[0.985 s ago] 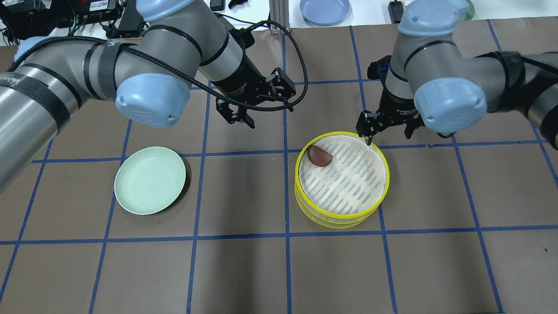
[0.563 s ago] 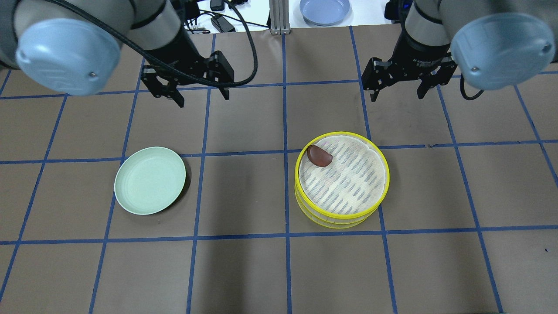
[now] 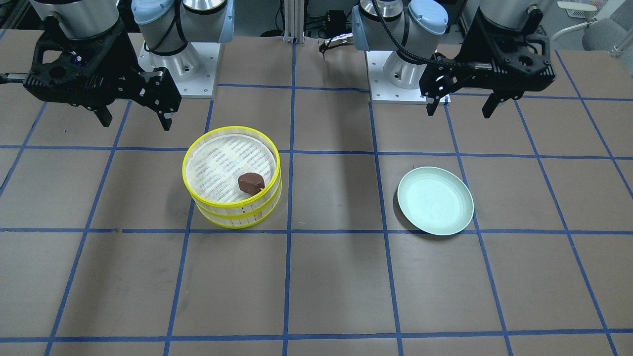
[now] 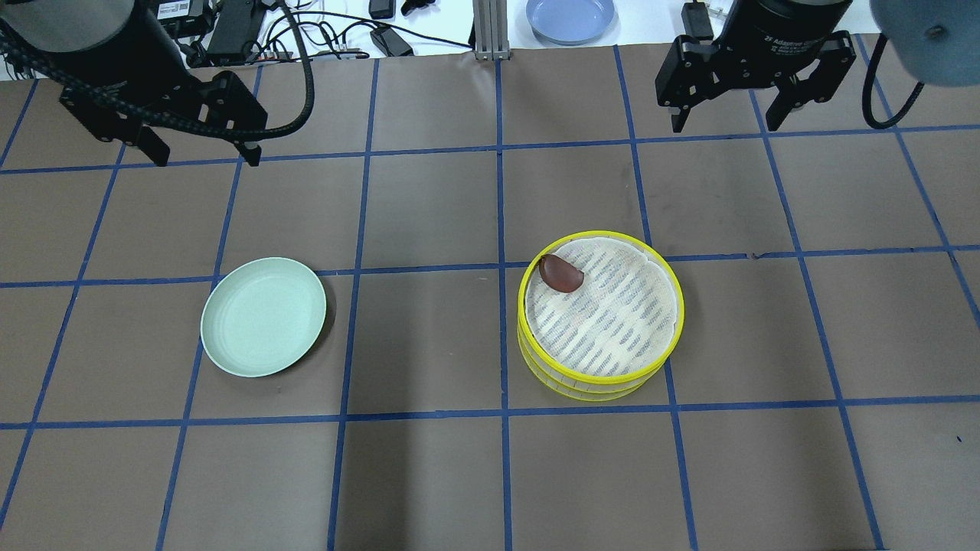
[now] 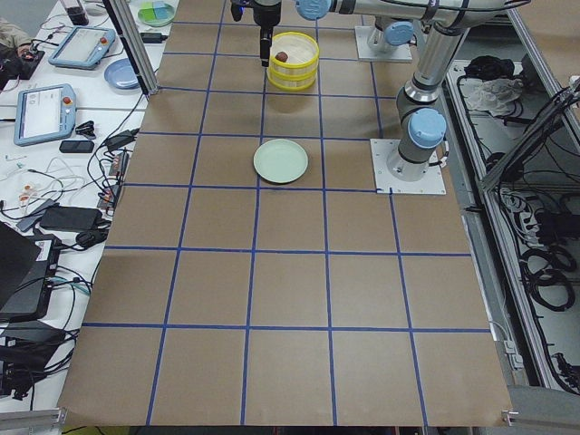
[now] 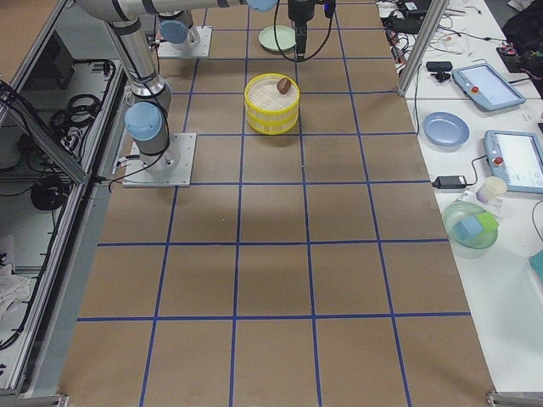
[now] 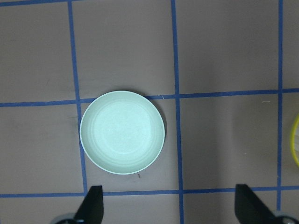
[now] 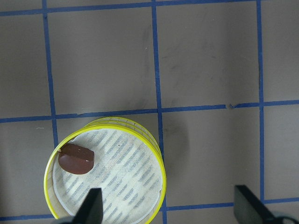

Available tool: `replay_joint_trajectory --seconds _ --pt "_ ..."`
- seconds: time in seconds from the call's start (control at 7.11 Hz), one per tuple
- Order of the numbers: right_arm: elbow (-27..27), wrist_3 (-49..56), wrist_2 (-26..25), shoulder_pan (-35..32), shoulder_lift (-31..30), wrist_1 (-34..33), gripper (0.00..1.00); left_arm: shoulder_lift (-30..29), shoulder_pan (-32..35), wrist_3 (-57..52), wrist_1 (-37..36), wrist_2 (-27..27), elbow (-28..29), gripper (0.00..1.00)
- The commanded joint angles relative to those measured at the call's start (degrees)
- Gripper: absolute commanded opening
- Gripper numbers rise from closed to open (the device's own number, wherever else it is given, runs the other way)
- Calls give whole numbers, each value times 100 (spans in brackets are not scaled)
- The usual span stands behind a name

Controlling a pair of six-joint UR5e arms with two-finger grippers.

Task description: Stack buns with steamer

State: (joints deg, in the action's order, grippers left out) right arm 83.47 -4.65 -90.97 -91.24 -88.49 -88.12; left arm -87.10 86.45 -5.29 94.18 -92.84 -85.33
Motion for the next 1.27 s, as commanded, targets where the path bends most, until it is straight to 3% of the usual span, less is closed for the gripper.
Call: replay_joint_trajectory --seconds 0.0,0.28,1.13 --pt "169 -263 0 1 -151 199 88 97 -111 -24 48 -139 -71 100" --pt "178 -273 9 1 -151 198 95 97 -93 -16 66 -138 -89 100" --pt "178 -273 9 1 -151 198 95 132 -58 -94 -40 -129 -308 100"
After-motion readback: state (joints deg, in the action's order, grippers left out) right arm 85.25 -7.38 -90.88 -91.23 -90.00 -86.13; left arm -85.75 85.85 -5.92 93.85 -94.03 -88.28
